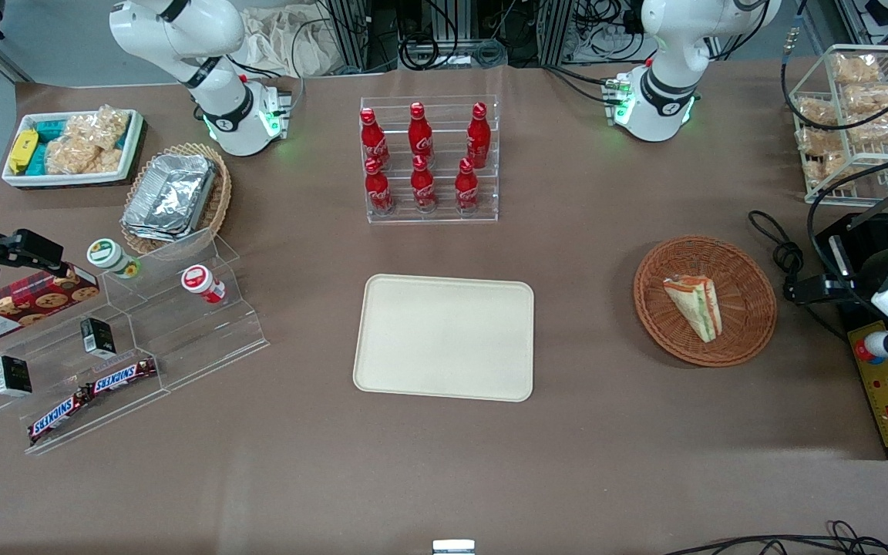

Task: Place sandwich from basket to tray
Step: 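Move the left gripper toward the wicker basket with the sandwich, then lower the open left gripper over the wrapped sandwich in the basket, then close the left gripper on the sandwich and lift it from the basket, then carry the held sandwich with the left gripper over the beige tray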

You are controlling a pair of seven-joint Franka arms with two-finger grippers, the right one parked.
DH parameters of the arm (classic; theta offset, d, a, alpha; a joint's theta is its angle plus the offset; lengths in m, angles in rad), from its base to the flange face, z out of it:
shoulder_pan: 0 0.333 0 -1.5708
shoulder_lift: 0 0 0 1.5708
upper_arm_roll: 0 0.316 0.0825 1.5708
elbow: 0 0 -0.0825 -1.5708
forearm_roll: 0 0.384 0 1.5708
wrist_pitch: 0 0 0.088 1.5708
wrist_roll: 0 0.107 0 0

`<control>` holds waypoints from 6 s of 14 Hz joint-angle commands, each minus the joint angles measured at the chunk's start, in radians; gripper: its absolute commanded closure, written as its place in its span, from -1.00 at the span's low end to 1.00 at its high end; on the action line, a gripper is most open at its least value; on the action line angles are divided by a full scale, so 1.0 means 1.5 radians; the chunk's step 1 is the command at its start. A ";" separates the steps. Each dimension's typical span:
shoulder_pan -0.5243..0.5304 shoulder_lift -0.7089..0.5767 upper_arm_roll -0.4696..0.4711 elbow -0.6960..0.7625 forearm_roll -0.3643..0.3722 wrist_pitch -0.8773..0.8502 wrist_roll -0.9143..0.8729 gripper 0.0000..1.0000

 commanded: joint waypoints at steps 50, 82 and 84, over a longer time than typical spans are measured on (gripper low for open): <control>-0.013 0.027 -0.014 -0.437 -0.029 0.354 -0.369 1.00; -0.202 0.316 -0.235 -0.037 0.105 0.343 -0.421 1.00; -0.208 0.334 -0.235 -0.027 0.106 0.365 -0.427 1.00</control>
